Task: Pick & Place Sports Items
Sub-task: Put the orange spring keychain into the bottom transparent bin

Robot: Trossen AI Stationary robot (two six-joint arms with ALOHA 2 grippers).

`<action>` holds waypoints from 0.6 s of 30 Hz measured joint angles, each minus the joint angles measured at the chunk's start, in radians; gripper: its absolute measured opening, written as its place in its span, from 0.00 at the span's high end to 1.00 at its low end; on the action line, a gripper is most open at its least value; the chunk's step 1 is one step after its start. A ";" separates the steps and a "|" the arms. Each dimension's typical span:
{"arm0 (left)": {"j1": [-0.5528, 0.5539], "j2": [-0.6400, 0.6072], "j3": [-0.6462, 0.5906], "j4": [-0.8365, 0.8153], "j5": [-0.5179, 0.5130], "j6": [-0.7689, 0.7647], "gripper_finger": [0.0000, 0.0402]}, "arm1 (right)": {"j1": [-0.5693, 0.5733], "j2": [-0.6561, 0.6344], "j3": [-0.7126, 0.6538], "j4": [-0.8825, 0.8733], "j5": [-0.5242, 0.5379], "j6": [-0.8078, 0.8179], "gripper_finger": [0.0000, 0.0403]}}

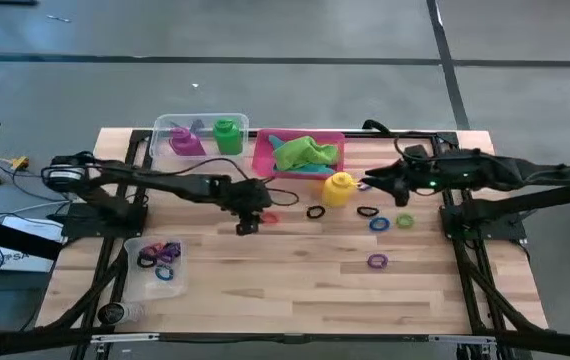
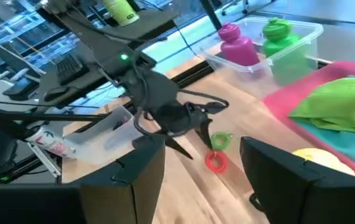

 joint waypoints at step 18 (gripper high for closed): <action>-0.021 0.168 0.004 0.088 -0.076 0.007 0.53 | 0.000 -0.009 0.000 -0.007 -0.069 0.053 0.59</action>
